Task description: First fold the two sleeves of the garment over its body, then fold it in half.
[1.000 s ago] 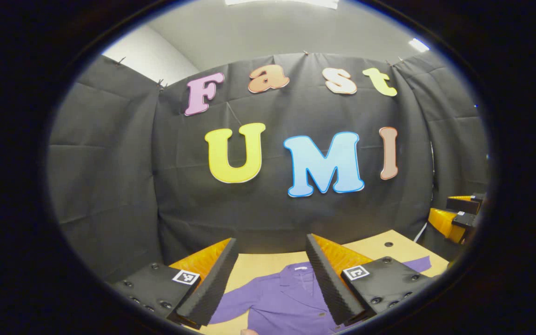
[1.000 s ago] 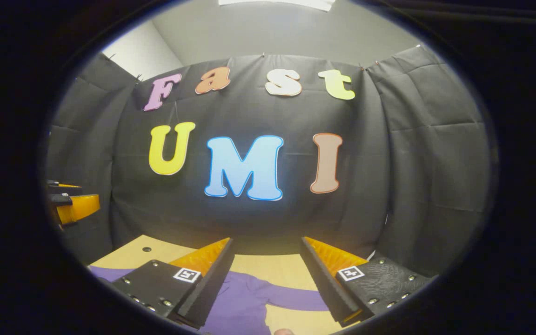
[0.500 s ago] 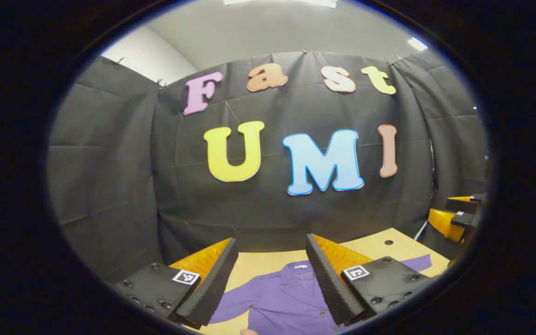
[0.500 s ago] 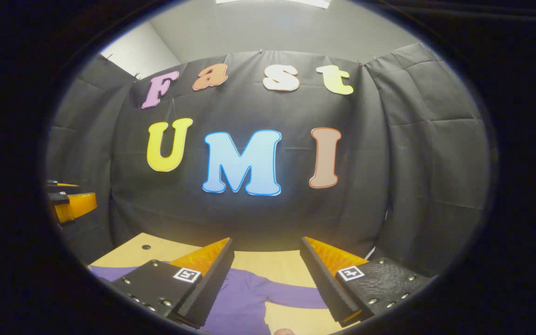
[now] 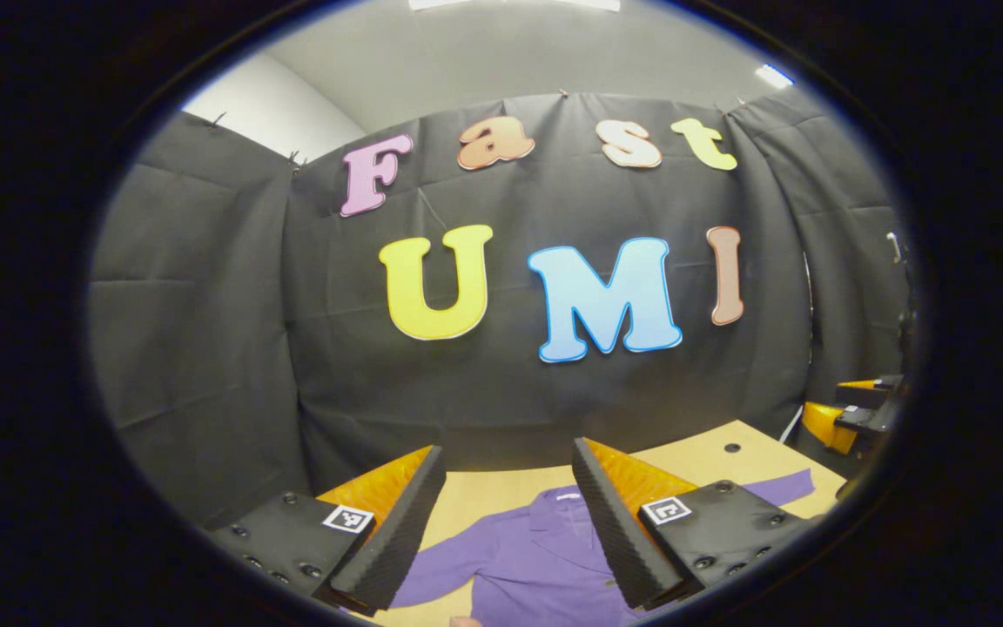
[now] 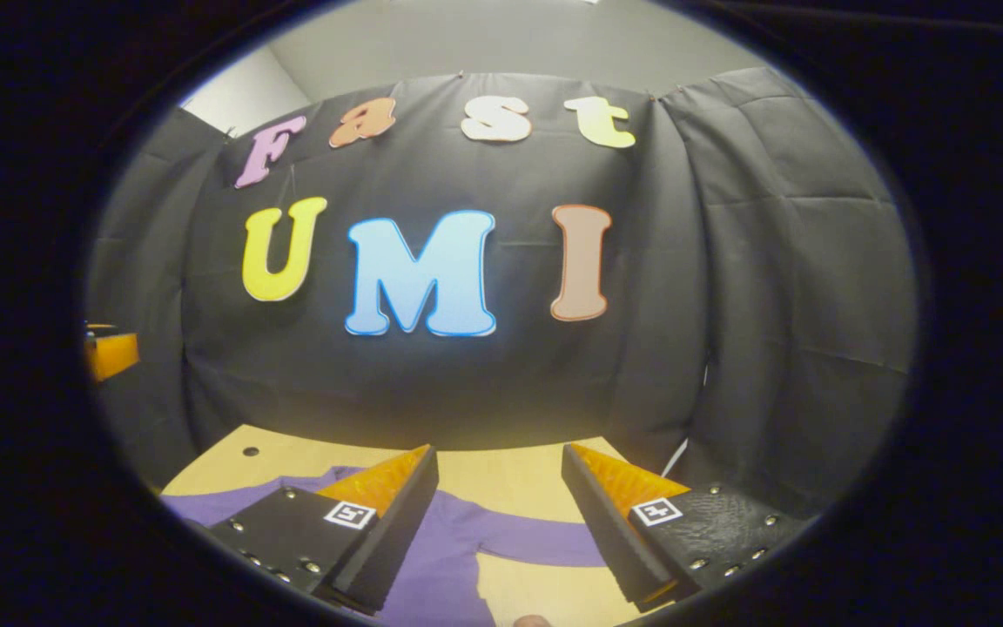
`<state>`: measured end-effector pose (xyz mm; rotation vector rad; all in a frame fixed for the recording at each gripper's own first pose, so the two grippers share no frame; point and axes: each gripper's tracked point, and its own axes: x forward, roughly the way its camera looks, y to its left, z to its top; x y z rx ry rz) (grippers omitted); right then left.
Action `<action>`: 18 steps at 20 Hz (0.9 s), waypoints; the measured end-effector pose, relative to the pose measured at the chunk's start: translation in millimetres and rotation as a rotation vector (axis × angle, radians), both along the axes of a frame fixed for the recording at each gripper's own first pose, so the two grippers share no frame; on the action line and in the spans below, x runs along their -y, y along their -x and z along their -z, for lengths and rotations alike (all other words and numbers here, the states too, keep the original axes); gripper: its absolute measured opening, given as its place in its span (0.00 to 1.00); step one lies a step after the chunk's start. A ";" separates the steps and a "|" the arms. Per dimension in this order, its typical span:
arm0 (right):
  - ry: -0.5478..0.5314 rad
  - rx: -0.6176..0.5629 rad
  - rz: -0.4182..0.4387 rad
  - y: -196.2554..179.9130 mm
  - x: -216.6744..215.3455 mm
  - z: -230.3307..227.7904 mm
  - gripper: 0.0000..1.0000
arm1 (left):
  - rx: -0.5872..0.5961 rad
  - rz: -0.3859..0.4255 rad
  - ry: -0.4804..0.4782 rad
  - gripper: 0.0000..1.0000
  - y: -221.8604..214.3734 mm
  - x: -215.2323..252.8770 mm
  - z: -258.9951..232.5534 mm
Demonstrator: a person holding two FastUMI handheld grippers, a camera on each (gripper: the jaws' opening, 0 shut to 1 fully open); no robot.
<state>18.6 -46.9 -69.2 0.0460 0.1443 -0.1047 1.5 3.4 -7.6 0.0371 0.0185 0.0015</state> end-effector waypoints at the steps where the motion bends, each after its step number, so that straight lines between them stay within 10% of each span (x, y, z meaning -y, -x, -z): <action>1: -0.007 -0.022 0.013 -3.2 7.4 9.0 0.91 | -0.005 -0.004 -0.003 1.00 -0.3 -1.1 1.8; 18: -0.049 -0.325 0.189 -44.7 126.1 175.7 0.92 | -0.083 -0.107 0.031 1.00 -11.2 -24.7 29.3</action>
